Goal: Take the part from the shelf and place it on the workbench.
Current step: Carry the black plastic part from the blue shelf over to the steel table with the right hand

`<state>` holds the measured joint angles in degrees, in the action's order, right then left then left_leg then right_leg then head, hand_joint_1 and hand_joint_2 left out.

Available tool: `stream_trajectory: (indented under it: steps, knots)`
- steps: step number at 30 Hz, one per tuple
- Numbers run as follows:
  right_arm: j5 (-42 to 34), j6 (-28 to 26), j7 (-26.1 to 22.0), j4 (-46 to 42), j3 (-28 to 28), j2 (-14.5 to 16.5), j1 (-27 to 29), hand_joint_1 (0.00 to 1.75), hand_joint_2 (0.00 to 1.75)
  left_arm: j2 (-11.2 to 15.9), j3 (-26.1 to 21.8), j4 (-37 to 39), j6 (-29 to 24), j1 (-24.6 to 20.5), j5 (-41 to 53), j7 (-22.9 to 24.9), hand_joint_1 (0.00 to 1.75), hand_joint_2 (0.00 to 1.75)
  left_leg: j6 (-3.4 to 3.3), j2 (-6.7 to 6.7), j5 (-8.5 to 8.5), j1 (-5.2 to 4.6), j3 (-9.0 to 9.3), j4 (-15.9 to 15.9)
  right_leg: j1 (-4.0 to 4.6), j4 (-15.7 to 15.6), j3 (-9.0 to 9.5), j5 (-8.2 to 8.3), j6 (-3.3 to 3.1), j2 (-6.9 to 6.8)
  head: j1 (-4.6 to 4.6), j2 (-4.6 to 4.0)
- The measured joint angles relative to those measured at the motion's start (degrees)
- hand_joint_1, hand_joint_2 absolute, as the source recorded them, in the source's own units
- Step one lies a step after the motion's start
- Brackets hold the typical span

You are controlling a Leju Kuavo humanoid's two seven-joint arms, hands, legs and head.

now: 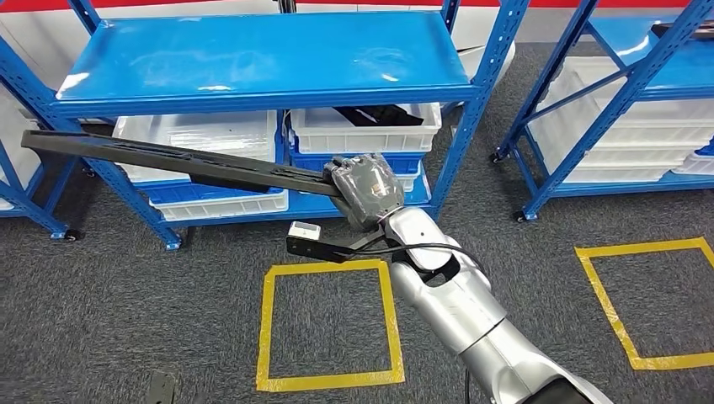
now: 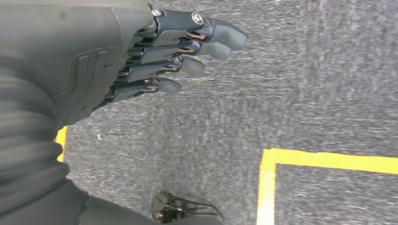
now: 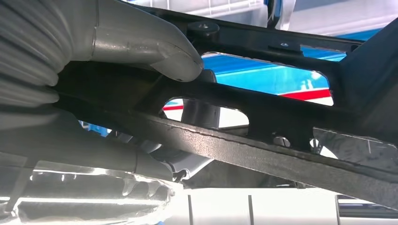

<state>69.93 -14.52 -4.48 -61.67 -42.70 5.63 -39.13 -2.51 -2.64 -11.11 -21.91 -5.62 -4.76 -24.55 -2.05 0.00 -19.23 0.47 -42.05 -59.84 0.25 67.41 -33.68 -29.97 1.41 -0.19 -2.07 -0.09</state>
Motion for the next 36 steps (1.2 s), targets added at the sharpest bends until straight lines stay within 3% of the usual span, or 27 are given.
stream_trajectory:
  steps: [2, 3, 5, 6, 7, 9, 10, 11, 12, 13, 15, 17, 18, 21, 23, 25, 26, 27, 28, 30, 32, 34, 35, 36]
  knots:
    - [0.1, 0.1, 0.0, -0.4, 0.1, 0.2, 0.0, 1.75, 1.75, -0.3, -0.1, 0.0, 0.0, 0.1, 0.0, -0.1, 0.0, 1.75, 0.56, 0.11, 1.68, 0.25, -0.75, 0.5, 0.93, -8.6, 5.72, -1.15, -1.36, -0.09, -0.09, 0.0]
    - [0.1, 0.1, 0.0, -0.5, 0.1, 0.2, 0.0, 1.75, 1.75, -0.4, -0.1, 0.0, 0.0, 0.2, 0.0, -0.1, 0.0, 1.75, 0.98, 0.2, 2.59, 0.43, -0.84, 1.2, 1.2, -11.1, 6.84, -1.44, -1.75, -0.1, -0.08, 0.0]
    - [0.2, 0.2, 0.0, -0.5, 0.1, 0.2, 0.1, 1.75, 1.75, -0.4, -0.1, 0.0, 0.0, 0.3, 0.1, -0.2, 0.0, 1.75, 1.75, 0.16, 4.11, 0.76, -0.87, 2.8, 0.99, -12.8, 6.36, 0.06, -2.22, -0.05, 0.03, 0.0]
    - [0.3, 0.2, -0.1, -0.5, 0.1, 0.1, 0.2, 1.75, 1.75, -0.5, -0.1, 0.0, 0.0, 0.4, 0.1, -0.2, 0.0, 1.75, 2.07, 0.08, 3.31, 0.79, -1.06, 2.7, 0.6, -13.4, 6.18, 0.97, -2.71, -0.1, 0.09, 0.0]
    - [0.3, 0.2, -0.1, -0.5, 0.1, 0.2, 0.3, 1.75, 1.75, -0.5, -0.1, 0.0, 0.0, 0.6, 0.1, -0.2, 0.0, 1.75, 2.39, -0.03, 1.34, 0.81, -1.4, 1.7, 0.2, -13.9, 5.97, 1.9, -3.22, -0.2, 0.0, 0.0]
    - [0.5, 0.3, -0.1, -0.5, 0.1, 0.2, 0.5, 1.75, 1.75, -0.4, -0.2, 0.0, 0.0, 0.8, 0.2, -0.2, 0.0, 1.75, 3.14, -0.09, -4.85, 1.03, -2.61, -4.5, -0.19, -14.0, 4.96, 3.45, -3.72, -0.34, -0.18, 0.0]
    - [0.5, 0.3, -0.1, -0.5, 0.1, 0.2, 0.6, 1.75, 1.75, -0.4, -0.2, 0.0, 0.0, 0.8, 0.3, -0.2, 0.0, 1.75, 3.57, -0.08, -7.04, 1.21, -3.19, -8.5, -0.27, -13.8, 4.28, 4.03, -3.61, -0.39, -0.29, 0.0]
    - [0.5, 0.3, -0.1, -0.5, 0.1, 0.1, 0.7, 1.75, 1.75, -0.3, -0.2, 0.0, 0.0, 0.8, 0.3, -0.3, 0.0, 1.75, 3.98, -0.07, -7.93, 1.42, -3.38, -11.8, -0.4, -13.6, 3.54, 4.49, -3.38, -0.42, -0.31, 0.0]
    - [0.5, 0.3, -0.1, -0.5, 0.1, 0.0, 0.9, 1.75, 1.75, -0.3, -0.2, 0.0, 0.0, 0.8, 0.4, -0.3, 0.0, 1.75, 4.35, -0.03, -7.53, 1.64, -2.68, -13.4, -0.6, -13.2, 2.75, 4.84, -3.12, -0.45, -0.38, 0.0]
    - [0.6, 0.3, -0.1, -0.5, 0.1, -0.1, 1.0, 1.75, 1.75, -0.2, -0.2, 0.0, 0.0, 0.8, 0.5, -0.4, 0.0, 1.75, 4.71, 0.01, -6.46, 1.89, -1.04, -12.9, -0.86, -12.6, 1.99, 5.05, -2.88, -0.47, -0.39, 0.0]
    - [0.6, 0.3, -0.2, -0.5, 0.2, -0.3, 1.1, 1.75, 1.75, -0.2, -0.1, 0.0, 0.0, 0.7, 0.6, -0.4, 0.0, 1.75, 5.47, -0.05, -5.53, 2.21, 4.28, -6.8, -1.23, -11.1, 0.37, 5.24, -2.55, -0.48, -0.52, 0.0]
    - [0.6, 0.3, -0.2, -0.5, 0.4, -0.3, 1.1, 1.75, 1.75, -0.2, -0.1, 0.0, -0.1, 0.5, 0.7, -0.4, 0.0, 1.75, 5.39, -0.4, -6.7, 2.07, 7.49, -1.8, -1.06, -9.9, -0.93, 5.48, -1.94, -0.4, -0.62, 0.0]
    - [0.6, 0.3, -0.3, -0.5, 0.5, -0.4, 1.1, 1.75, 1.75, -0.2, -0.1, 0.0, -0.1, 0.5, 0.8, -0.4, 0.0, 1.75, 5.0, -0.56, -7.21, 1.81, 7.72, -1.2, -0.86, -9.6, -1.34, 5.76, -1.44, -0.35, -0.67, 0.0]
    - [0.6, 0.3, -0.3, -0.5, 0.6, -0.8, 1.1, 1.75, 1.75, -0.2, -0.1, 0.0, 0.0, 0.3, 0.9, -0.4, 0.0, 1.75, 2.72, -0.37, -5.92, 1.49, 6.81, -0.5, -0.7, -9.2, -2.33, 5.89, -0.04, -0.16, -0.54, 0.0]
    - [0.5, 0.3, -0.4, -0.5, 0.8, -1.1, 1.1, 1.75, 1.75, -0.2, -0.1, 0.0, 0.0, 0.2, 1.0, -0.4, 0.0, 1.75, 0.96, -0.16, -4.44, 1.45, 5.65, 0.2, -0.76, -5.4, -4.24, 2.43, -0.41, -0.01, -0.3, 0.0]
    - [0.5, 0.3, -0.5, -0.5, 0.9, -1.3, 1.1, 1.75, 1.75, -0.2, -0.1, 0.0, 0.0, 0.0, 1.0, -0.3, 0.0, 1.75, 0.23, -0.12, -2.97, 1.26, 3.93, 0.3, -0.85, 2.1, -6.41, -2.44, -1.01, 0.06, -0.1, 0.0]
    - [0.5, 0.3, -0.5, -0.5, 0.9, -1.4, 1.1, 1.75, 1.75, -0.2, -0.1, 0.0, 0.0, 0.0, 1.0, -0.3, 0.0, 1.75, 0.21, -0.12, -2.23, 1.18, 3.01, 0.3, -0.85, 5.6, -6.97, -3.78, -0.9, 0.06, -0.07, 0.0]
    - [0.5, 0.3, -0.5, -0.5, 1.0, -1.5, 1.1, 1.75, 1.75, -0.2, -0.1, 0.0, 0.0, 0.0, 1.1, -0.3, 0.0, 1.75, 0.23, -0.11, -1.49, 1.1, 2.1, 0.3, -0.84, 7.6, -6.82, -3.87, -0.53, 0.06, -0.07, 0.0]
    - [0.5, 0.3, -0.5, -0.5, 1.0, -1.6, 1.1, 1.75, 1.75, -0.2, -0.1, 0.0, 0.0, 0.0, 1.1, -0.3, 0.0, 1.75, 0.31, -0.11, -0.7, 1.04, 1.15, 0.3, -0.82, 7.8, -5.8, -2.93, -0.02, 0.06, -0.07, 0.0]
    - [0.5, 0.3, -0.5, -0.5, 1.0, -1.7, 0.9, 1.75, 1.75, -0.2, -0.1, 0.0, 0.0, -0.1, 1.1, -0.2, 0.0, 1.75, 0.64, -0.14, 1.0, 0.97, -0.72, 0.2, -0.77, 2.7, -0.81, -0.68, 0.41, 0.07, -0.07, 0.0]
    - [0.4, 0.3, -0.5, -0.6, 1.0, -1.6, 0.6, 1.75, 1.75, -0.3, -0.1, 0.0, 0.0, -0.2, 1.1, -0.1, 0.0, 1.75, 1.3, -0.2, 2.76, 0.92, -2.0, 0.5, -0.33, -6.2, 5.21, -1.54, -0.34, 0.05, -0.24, 0.0]
    - [0.4, 0.2, -0.6, -0.7, 1.1, -1.5, 0.4, 1.75, 1.75, -0.3, -0.1, -0.1, -0.1, -0.2, 1.2, 0.0, 0.0, 1.75, 2.17, -0.16, 4.72, 1.09, -2.04, 1.9, 0.25, -11.2, 7.12, -2.4, -1.19, 0.13, -0.21, 0.0]
    - [0.3, 0.2, -0.7, -0.7, 1.1, -1.6, 0.4, 1.75, 1.75, -0.3, -0.1, -0.1, -0.1, -0.1, 1.2, 0.0, 0.0, 1.75, 2.62, -0.17, 5.7, 1.27, -1.79, 3.1, 0.08, -11.5, 6.55, -1.52, -1.56, 0.14, -0.26, 0.0]
    - [0.3, 0.2, -0.7, -0.6, 1.1, -1.6, 0.5, 1.75, 1.75, -0.3, -0.1, 0.0, -0.1, 0.0, 1.2, 0.0, 0.0, 1.75, 2.96, -0.16, 5.62, 1.41, -1.77, 3.6, -0.19, -12.1, 6.45, -0.53, -1.99, 0.11, -0.1, 0.0]
